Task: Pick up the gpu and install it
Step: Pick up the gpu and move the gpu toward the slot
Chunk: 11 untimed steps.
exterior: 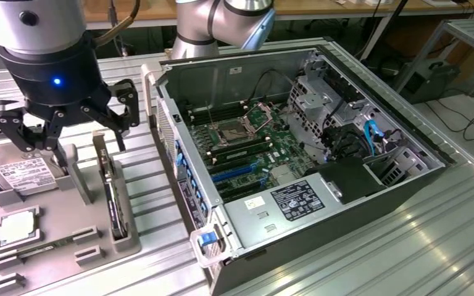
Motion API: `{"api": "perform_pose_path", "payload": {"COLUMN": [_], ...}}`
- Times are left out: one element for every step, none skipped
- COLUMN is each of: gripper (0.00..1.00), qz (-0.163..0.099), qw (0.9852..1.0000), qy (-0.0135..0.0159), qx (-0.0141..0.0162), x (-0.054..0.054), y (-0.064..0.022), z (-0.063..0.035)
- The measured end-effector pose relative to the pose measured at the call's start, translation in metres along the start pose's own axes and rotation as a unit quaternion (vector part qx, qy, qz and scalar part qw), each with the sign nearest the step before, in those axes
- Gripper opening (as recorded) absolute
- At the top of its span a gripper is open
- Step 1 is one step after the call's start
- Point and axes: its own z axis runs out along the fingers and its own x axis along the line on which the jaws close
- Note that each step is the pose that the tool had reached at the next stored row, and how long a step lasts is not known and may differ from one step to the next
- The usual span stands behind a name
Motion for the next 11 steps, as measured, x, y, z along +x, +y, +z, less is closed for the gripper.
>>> {"api": "perform_pose_path", "payload": {"gripper": [0.78,0.78,0.78,0.78,0.78,0.78,0.78,0.78,0.78,0.78,0.78], "qz": [0.0,0.0,0.0,0.0,0.0,0.0,0.0,0.0,0.0,0.0,0.0], "qw": [1.0,1.0,1.0,1.0,1.0,1.0,1.0,1.0,1.0,1.0,1.0], "qy": [0.0,0.0,0.0,0.0,-0.0001,0.0,0.0,0.0,-0.0001,-0.0001,-0.0001], "qx": [0.0,0.0,0.0,0.0,0.0,0.0,0.0,0.0,0.0,0.0,0.0], "x": [0.0,0.0,0.0,0.0,0.0,0.0,0.001,0.001,0.001,0.001,0.001], "y": [0.0,-0.0001,-0.0001,-0.0001,-0.0001,-0.0001,-0.0001,-0.0001,-0.0001,-0.0001,-0.0001], "z": [0.0028,0.0077,0.0118,0.015,0.017,0.0198,0.0224,0.024,0.0261,0.0277,0.0298]}}
